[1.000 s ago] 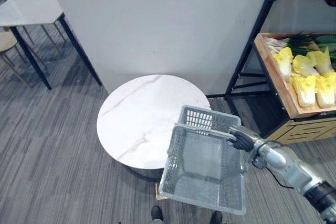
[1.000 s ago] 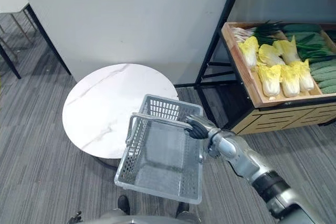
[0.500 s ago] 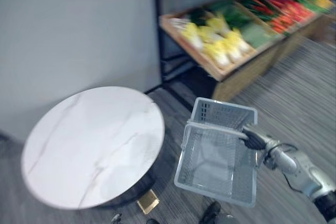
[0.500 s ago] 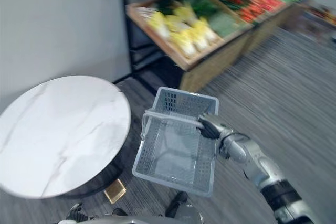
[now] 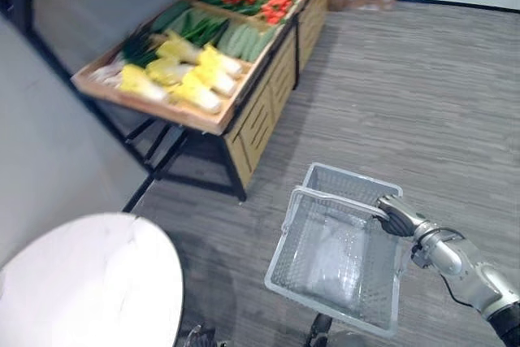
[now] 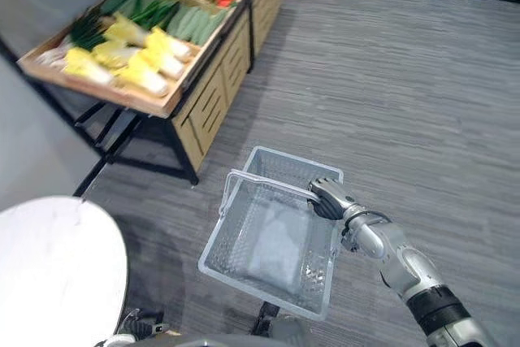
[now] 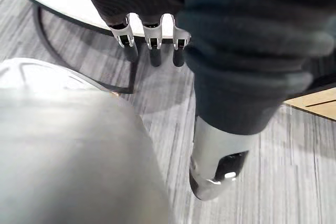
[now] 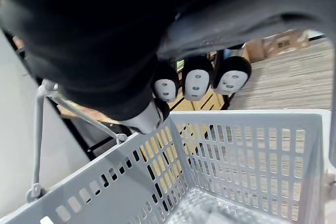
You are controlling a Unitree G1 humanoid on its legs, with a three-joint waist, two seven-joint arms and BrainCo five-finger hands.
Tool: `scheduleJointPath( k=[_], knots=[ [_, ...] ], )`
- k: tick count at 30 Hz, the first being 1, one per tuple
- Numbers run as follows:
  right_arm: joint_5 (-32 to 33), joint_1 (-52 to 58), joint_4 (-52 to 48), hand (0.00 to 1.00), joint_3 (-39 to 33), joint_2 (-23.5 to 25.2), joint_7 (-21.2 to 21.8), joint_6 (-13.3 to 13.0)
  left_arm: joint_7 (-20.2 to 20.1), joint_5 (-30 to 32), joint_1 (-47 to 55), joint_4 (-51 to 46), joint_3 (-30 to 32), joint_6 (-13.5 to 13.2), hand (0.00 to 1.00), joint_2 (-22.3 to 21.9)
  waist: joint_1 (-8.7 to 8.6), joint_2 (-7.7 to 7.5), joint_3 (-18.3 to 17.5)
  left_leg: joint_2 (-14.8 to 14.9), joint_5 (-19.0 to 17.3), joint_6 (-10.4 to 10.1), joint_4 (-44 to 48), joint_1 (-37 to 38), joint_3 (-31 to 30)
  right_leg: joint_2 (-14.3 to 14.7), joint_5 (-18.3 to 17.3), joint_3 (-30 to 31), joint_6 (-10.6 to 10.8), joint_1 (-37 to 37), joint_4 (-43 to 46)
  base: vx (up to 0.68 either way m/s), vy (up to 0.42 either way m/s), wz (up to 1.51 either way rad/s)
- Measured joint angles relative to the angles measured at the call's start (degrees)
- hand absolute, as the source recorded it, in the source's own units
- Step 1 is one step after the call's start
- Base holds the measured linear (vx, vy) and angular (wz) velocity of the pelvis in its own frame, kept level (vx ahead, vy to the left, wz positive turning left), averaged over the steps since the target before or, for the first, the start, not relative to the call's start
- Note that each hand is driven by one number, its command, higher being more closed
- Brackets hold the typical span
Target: Pick vegetable in the basket
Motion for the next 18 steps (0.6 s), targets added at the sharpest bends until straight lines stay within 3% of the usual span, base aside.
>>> scheduleJointPath(
  k=[4,5,6,7,8,9,11,13,15,18],
  knots=[
    [0.08,-0.66,-0.01,1.0,0.13,0.24,0.01,0.05,0.17,-0.38,1.51,-0.61,1.61,-0.29,0.0,-1.08,0.34,0.57,0.07,-8.13,-5.98,-1.15,-5.9,-5.65,-14.05,1.74,0.37,6.74,0.55,0.03,-1.56,0.11,0.077,-0.97],
    [0.13,-0.89,-0.02,1.0,0.13,0.23,0.02,0.05,0.17,-0.5,1.95,-0.91,1.68,-0.27,0.0,-1.34,0.57,1.22,0.0,-10.72,-6.72,-0.9,-10.39,-6.88,-18.1,2.04,0.56,8.55,0.83,0.19,-1.65,0.09,0.091,-0.88],
    [0.35,-0.92,0.03,1.0,0.11,0.2,0.02,0.07,0.17,-0.51,2.44,-1.26,1.7,-0.29,0.0,-1.73,1.0,0.92,0.59,-12.85,-6.76,-0.97,-15.97,-7.44,-21.95,2.36,0.77,10.51,1.15,0.36,-1.63,0.1,0.125,-1.04],
    [0.45,-0.96,0.04,1.0,0.06,0.2,0.01,0.08,0.16,-0.5,2.54,-1.74,1.7,-0.32,0.0,-2.02,1.45,1.97,0.71,-14.25,-6.53,-1.28,-21.19,-8.24,-25.67,2.47,0.94,12.18,1.4,0.46,-1.62,0.09,0.139,-0.77],
    [0.45,-1.01,0.08,1.0,0.06,0.2,0.01,0.08,0.15,-0.5,2.55,-1.88,1.71,-0.3,0.0,-2.12,1.5,2.1,0.8,-14.53,-6.38,-1.31,-22.51,-8.44,-26.55,2.47,1.0,12.62,1.49,0.45,-1.59,0.08,0.15,-0.7],
    [0.46,-1.04,0.28,1.0,0.07,0.19,0.01,0.09,0.18,-0.5,2.73,-2.29,1.76,-0.33,0.0,-2.57,1.68,2.08,1.29,-15.29,-5.44,-1.73,-26.88,-9.28,-29.65,2.39,1.33,13.96,2.0,0.18,-1.63,0.07,0.147,-0.58],
    [0.48,-1.06,0.58,1.0,0.12,0.18,0.02,0.09,0.15,-0.5,2.74,-2.34,1.76,-0.46,0.0,-3.33,2.04,3.43,1.69,-15.41,-2.73,-2.36,-31.73,-9.78,-31.99,2.36,1.71,16.09,2.56,0.25,-1.61,0.09,0.23,-0.69],
    [0.55,-1.05,0.85,1.0,0.12,0.18,0.03,0.11,0.15,-0.46,2.75,-2.39,1.74,-0.46,0.0,-4.13,2.54,4.73,1.73,-15.51,3.8,-2.35,-33.13,-9.56,-32.02,2.32,2.34,18.7,4.66,0.24,-1.71,0.11,0.277,-0.69],
    [0.94,-0.86,1.4,1.0,0.09,1.58,0.03,0.07,0.0,-0.43,2.6,-2.66,1.69,-0.41,0.0,-3.15,2.67,3.86,2.05,-17.25,4.62,-1.55,-33.97,-8.04,-31.15,0.65,2.7,19.83,6.49,1.1,-2.34,0.14,0.249,-0.32],
    [1.03,0.74,2.65,1.0,-2.14,4.16,0.04,0.05,-0.14,0.02,2.5,-2.79,1.55,-0.26,0.0,-1.69,1.78,1.06,1.84,-20.19,3.44,0.42,-34.72,-7.77,-30.66,-2.15,3.81,19.65,8.28,2.41,-4.97,0.11,0.2,0.09]
  ],
)
